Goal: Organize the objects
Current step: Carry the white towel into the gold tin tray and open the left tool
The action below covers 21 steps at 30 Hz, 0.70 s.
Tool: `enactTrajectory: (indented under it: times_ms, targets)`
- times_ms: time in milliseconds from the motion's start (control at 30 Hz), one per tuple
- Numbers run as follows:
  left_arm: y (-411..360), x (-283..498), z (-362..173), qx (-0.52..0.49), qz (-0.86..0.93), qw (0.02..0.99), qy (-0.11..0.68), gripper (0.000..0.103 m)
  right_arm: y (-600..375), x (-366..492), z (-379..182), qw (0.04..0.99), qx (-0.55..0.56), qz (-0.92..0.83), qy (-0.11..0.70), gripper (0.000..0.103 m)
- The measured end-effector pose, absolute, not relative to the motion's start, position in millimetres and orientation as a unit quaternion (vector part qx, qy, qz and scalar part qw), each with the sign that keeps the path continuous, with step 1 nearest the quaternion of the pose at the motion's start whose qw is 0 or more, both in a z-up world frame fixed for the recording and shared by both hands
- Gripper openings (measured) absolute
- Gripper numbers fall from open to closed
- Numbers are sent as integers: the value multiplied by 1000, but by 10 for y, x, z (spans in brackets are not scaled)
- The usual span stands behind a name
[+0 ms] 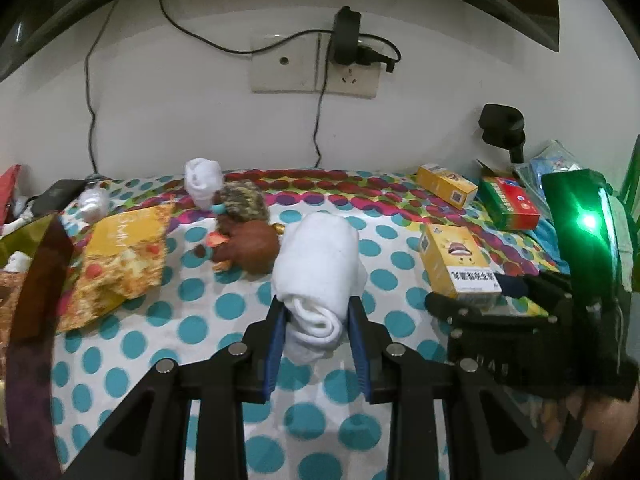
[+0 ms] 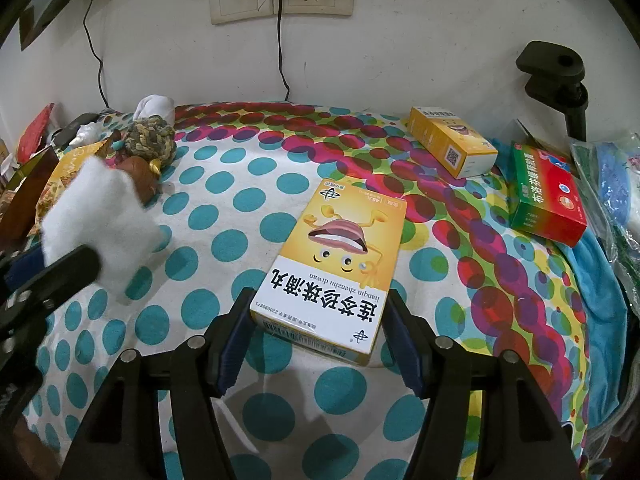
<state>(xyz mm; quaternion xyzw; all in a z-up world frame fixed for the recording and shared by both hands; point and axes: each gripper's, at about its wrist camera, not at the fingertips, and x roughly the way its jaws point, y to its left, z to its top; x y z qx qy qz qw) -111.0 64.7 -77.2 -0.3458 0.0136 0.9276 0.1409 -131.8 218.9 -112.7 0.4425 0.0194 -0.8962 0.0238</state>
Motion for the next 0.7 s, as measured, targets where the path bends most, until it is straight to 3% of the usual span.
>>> enactTrajectory:
  times_ms: [367, 700]
  targets:
    - [281, -699, -568, -344, 929, 130, 37, 30, 2208, -1340, -1141, 23, 443, -896, 20, 61]
    - [-517, -583, -299, -351, 933, 79, -20, 30, 2209, -1340, -1134, 22, 443, -896, 21, 62]
